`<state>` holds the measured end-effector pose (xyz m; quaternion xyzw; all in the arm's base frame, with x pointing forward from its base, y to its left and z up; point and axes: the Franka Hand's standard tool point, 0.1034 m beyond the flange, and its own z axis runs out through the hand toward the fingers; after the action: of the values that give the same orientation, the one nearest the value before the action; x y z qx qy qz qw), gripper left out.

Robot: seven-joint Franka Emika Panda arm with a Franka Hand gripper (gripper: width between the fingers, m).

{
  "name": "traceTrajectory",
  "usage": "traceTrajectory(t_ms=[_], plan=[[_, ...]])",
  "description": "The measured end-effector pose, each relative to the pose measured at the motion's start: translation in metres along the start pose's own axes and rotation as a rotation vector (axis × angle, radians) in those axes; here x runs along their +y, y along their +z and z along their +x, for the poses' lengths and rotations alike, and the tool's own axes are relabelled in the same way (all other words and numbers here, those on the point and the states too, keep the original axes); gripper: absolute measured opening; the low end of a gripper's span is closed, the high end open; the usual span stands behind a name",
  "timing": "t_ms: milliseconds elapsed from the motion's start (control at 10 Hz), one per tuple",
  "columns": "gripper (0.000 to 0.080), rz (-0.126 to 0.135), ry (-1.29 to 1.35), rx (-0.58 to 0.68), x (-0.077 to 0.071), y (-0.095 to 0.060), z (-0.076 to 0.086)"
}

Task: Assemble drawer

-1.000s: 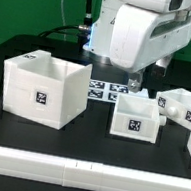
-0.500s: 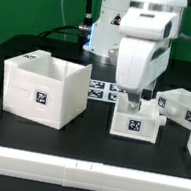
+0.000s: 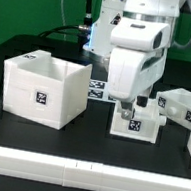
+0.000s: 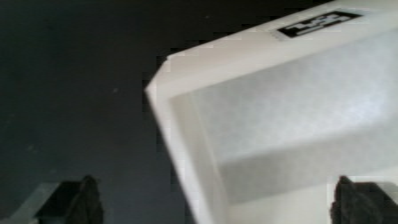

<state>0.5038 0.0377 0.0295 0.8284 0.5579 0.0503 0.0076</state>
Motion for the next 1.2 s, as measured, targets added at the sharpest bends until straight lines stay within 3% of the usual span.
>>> traceTrajectory(t_ms=[100,200,300,600,700,800,1000,1200], plan=[[0.065,0.01,0.001,-0.003,-0.002,0.006,0.0],[0.0527,0.005,0.001,-0.001,0.0,0.003,0.0],[0.0527,0.005,0.001,-0.001,0.0,0.004,0.0],[0.0099,0.006,0.001,-0.001,0.0,0.004,0.0],[0.0099,0.005,0.0,-0.002,0.0,0.003,0.0],[0.004,-0.003,-0.02,-0.002,0.002,-0.006,-0.005],[0.004,-0.024,-0.058,-0.011,-0.008,-0.034,-0.026],[0.004,-0.027,-0.071,-0.02,-0.018,-0.046,-0.048]])
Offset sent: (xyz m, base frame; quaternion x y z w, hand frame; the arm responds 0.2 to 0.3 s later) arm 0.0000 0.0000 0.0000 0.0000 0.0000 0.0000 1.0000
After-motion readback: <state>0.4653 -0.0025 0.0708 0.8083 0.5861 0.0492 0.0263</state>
